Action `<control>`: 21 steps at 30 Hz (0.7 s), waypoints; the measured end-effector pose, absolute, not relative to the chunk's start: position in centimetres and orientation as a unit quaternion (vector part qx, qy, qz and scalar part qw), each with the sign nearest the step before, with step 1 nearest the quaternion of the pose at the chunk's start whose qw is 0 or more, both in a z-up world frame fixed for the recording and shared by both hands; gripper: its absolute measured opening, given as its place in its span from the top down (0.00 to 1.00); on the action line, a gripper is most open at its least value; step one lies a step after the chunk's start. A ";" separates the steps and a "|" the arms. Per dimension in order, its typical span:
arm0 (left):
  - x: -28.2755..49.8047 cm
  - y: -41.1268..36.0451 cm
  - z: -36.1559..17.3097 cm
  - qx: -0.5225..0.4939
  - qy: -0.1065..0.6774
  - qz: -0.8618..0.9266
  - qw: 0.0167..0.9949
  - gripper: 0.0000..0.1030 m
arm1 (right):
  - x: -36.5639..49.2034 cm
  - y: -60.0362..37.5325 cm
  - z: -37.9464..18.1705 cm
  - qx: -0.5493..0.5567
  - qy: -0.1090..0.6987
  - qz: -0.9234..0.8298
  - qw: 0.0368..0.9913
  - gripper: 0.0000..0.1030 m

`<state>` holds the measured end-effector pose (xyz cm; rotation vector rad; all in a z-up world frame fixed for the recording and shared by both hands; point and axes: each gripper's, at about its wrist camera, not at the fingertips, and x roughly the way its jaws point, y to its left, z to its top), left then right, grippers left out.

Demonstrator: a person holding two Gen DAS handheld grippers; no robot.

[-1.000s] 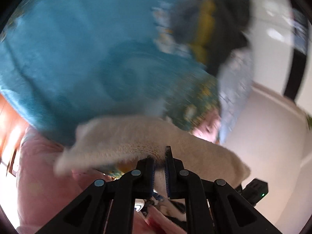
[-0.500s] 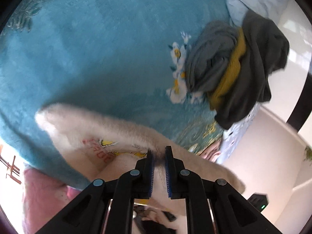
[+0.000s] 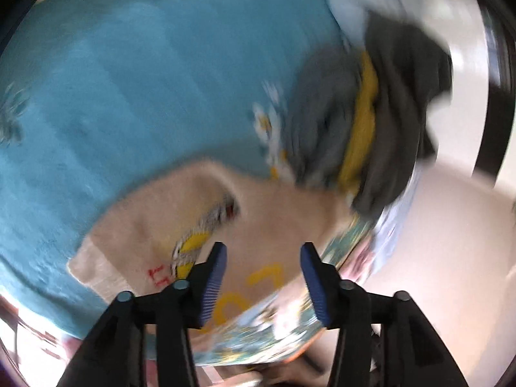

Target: Fold clothes

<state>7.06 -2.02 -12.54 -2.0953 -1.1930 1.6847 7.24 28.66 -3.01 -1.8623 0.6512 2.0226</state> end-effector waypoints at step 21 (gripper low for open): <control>16.4 15.6 -16.7 -0.675 0.255 0.667 0.186 0.43 | 12.7 32.3 -2.3 -0.665 0.227 0.679 0.213 0.45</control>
